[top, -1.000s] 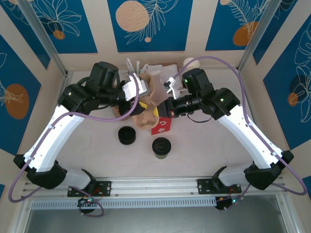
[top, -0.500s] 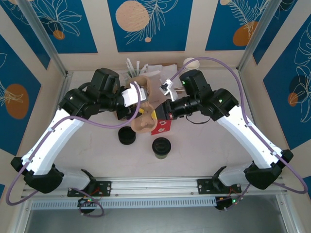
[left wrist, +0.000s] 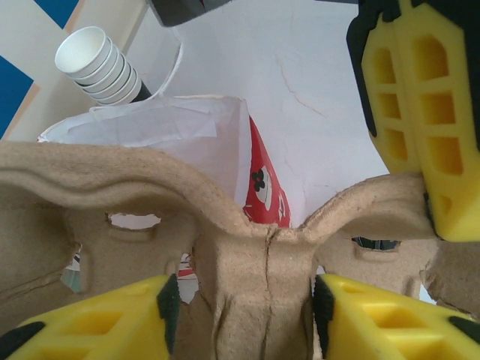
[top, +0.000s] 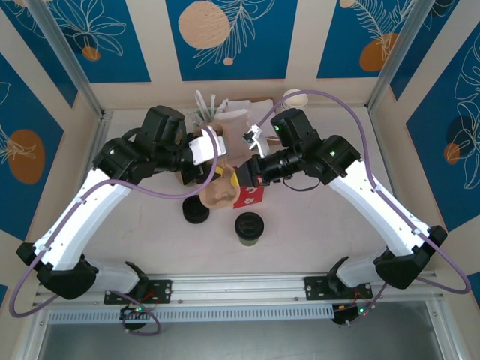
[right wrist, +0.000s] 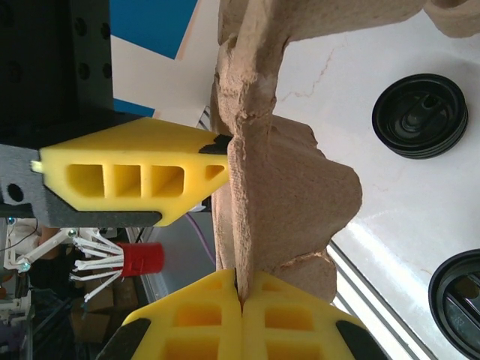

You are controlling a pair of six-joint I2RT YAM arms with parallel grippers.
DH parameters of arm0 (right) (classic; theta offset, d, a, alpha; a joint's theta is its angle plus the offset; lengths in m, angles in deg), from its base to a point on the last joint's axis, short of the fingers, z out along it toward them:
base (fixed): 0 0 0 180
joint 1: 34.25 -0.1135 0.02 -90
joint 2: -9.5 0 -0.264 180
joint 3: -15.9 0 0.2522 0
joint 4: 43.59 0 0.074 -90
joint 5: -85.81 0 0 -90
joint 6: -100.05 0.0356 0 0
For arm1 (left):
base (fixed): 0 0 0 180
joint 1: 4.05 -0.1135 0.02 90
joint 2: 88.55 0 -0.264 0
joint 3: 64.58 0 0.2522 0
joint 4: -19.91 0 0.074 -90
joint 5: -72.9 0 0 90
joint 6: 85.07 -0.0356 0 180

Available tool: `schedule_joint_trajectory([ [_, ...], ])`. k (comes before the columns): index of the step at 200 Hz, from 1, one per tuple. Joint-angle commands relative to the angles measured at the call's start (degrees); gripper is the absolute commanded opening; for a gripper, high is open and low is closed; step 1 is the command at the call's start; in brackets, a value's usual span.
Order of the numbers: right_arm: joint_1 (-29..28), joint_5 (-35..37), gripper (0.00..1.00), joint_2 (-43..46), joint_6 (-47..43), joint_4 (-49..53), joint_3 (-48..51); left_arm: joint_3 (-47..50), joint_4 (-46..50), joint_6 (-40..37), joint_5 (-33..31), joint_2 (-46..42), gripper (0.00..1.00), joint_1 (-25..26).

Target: Pack the takeout coffee

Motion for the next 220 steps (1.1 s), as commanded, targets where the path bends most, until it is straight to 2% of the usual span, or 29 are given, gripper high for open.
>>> schedule_joint_trajectory([
  [1, -0.30, -1.48, 0.00, -0.01, -0.99, 1.01, -1.61, 0.54, -0.61, -1.07, 0.98, -0.89, 0.44, 0.65],
  [38, -0.24, -1.23, 0.00, 0.23, -1.14, 1.05, -1.85, 0.87, -0.08, -1.31, 0.60, -0.97, 0.44, 0.67],
  [63, -0.21, -1.26, 0.00, 0.26, -1.14, 1.19, -2.14, 1.22, -0.17, -1.57, 0.26, -1.15, 0.50, 0.64],
  [93, -0.26, -1.20, 0.00, 0.48, -1.05, 1.26, -2.01, 1.29, 0.25, -1.92, 0.18, -1.11, 0.50, 0.72],
  [128, -0.25, -1.04, 0.00, 0.52, -1.06, 1.35, -1.91, 0.88, 0.42, -2.45, -0.26, -0.84, 0.41, 0.71],
  [160, -0.08, -0.37, 0.00, 0.86, -1.11, 1.58, -2.26, 0.43, 0.53, -2.50, -0.79, -0.79, 0.39, 0.72],
  [188, 0.77, 1.07, 0.09, 2.15, -1.94, 1.43, -1.95, -0.99, 0.35, -0.15, -2.19, -0.33, 0.36, 0.71],
  [220, 3.42, 0.81, 0.20, 4.80, -2.09, 0.15, -0.69, -4.04, 1.17, 1.65, -0.70, 1.33, 0.33, 0.66],
])
